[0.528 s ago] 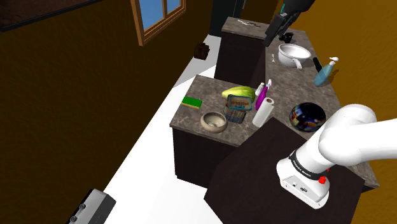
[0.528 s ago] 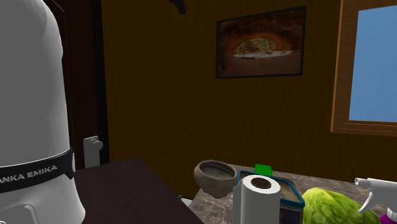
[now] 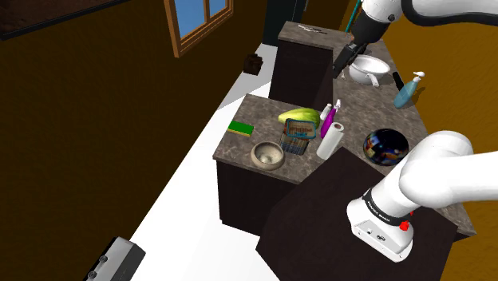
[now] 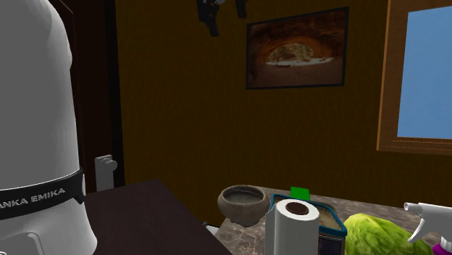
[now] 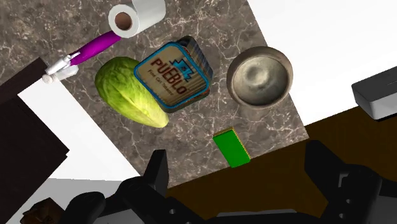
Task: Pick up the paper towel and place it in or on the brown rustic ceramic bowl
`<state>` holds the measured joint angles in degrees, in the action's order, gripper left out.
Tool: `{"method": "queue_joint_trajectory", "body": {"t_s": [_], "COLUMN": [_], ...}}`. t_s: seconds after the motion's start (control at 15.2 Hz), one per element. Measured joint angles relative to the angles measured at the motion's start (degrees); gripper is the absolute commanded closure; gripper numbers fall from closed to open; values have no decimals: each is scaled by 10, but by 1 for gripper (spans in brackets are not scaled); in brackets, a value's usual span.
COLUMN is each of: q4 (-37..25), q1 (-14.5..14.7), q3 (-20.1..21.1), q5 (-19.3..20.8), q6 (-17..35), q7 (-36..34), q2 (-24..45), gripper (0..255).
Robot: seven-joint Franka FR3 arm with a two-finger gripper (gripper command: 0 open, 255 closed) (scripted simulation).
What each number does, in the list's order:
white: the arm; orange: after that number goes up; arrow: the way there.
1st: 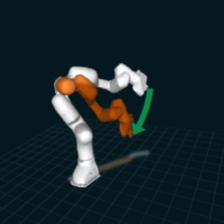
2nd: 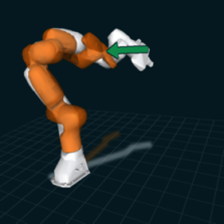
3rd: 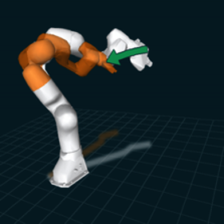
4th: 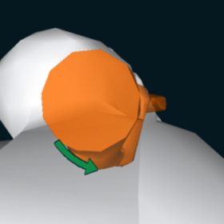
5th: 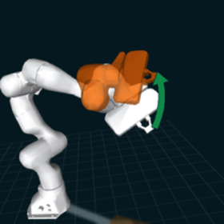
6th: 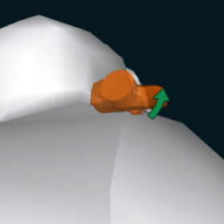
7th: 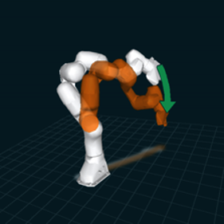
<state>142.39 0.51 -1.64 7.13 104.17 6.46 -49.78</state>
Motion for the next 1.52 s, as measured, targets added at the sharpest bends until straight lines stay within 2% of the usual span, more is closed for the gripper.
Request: {"method": "queue_joint_trajectory", "body": {"t_s": [0.4, 0.73, 1.19, 1.52], "q4": [87, 146, 201, 208], "q1": [-19, -39, -72, -77], "q3": [-64, -118, -210, -276], "q5": [35, 69, 125, 149], "q6": [68, 136, 258, 356], "q7": [62, 113, 191, 246], "q2": [-7, 12, 94, 194], "gripper": [0, 0, 0, 0]}}
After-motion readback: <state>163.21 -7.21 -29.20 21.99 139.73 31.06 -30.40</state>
